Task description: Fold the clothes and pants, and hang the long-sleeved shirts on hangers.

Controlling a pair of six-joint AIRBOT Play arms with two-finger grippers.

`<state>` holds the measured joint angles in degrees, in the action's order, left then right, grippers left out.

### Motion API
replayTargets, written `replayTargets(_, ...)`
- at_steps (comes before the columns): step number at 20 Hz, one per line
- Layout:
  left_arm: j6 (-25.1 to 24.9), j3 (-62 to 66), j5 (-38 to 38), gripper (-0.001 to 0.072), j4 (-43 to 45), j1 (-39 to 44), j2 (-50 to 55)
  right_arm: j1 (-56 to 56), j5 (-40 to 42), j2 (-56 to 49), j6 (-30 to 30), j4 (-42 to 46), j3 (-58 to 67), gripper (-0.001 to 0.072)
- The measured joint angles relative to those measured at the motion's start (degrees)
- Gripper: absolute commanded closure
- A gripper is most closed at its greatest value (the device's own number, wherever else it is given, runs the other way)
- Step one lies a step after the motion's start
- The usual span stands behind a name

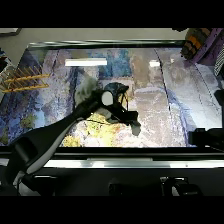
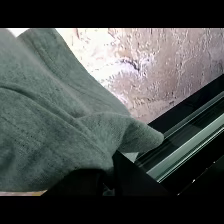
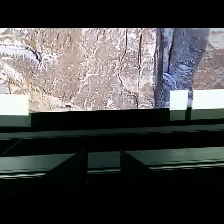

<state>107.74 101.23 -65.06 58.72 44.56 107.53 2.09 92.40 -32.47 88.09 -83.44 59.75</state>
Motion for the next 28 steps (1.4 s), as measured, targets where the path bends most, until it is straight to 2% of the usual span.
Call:
replayTargets(1,0.22,0.0,0.39,0.0315,-0.28,1.05,0.74,0.0,0.17,1.51,-0.39,0.79,0.0,0.0447)
replayTargets(2,0.31,0.0,0.44,0.0189,-0.31,1.55,1.05,0.0,0.11,2.67,-1.46,1.38,0.0,0.0446)
replayTargets(3,0.37,0.0,0.7,0.0153,-0.31,1.49,0.9,0.0,-0.31,3.45,-3.15,1.68,-0.02,0.0448)
replayTargets(7,-1.38,0.0,-2.45,0.0153,0.61,-3.08,-4.55,0.0,-3.61,2.4,-16.76,0.59,-0.04,0.0463)
replayTargets(9,-2.27,0.0,-5.75,0.0153,3.41,-6.86,-9.4,-0.04,-5.14,-1.68,-22.34,-5.16,0.79,0.0439)
replayTargets(11,-2.58,0.0,-9.79,0.0153,7.78,-10.91,-14.49,-0.07,-6.75,-7.98,-23.37,-14.12,3.28,0.04)
replayTargets(12,-2.73,0.02,-11.82,0.0154,9.94,-12.83,-16.98,-0.07,-7.28,-11.76,-21.51,-19.3,5.38,0.0385)
replayTargets(14,-2.99,0.02,-16.11,0.0157,14.08,-16.57,-21.62,-0.07,-8.02,-19.08,-14.88,-26.88,9.62,0.0283)
replayTargets(17,-3.23,0.02,-20.85,0.0158,19.5,-21.22,-26.99,-0.09,-8.48,-27.91,-3.93,-30.56,13.16,0.0284)
replayTargets(19,-3.23,0.02,-22.49,0.0158,21.94,-23.52,-29.16,-0.9,-10.29,-32.04,0.72,-30.4,14.05,0.0286)
replayTargets(22,-3.23,0.02,-23.78,0.016,23.71,-25.44,-30.51,-6.91,-12.96,-38.12,4.52,-32.46,14.38,0.0284)
replayTargets(25,-3.21,0.02,-24.26,0.0158,24.63,-26.23,-30.69,-15.32,-12.66,-43.93,7.91,-40.46,11.1,0.0283)
replayTargets(28,-2.71,0.02,-24.39,0.0156,25.35,-26.53,-30.05,-19.04,-12.59,-47.47,12.13,-46.05,4.63,0.0281)
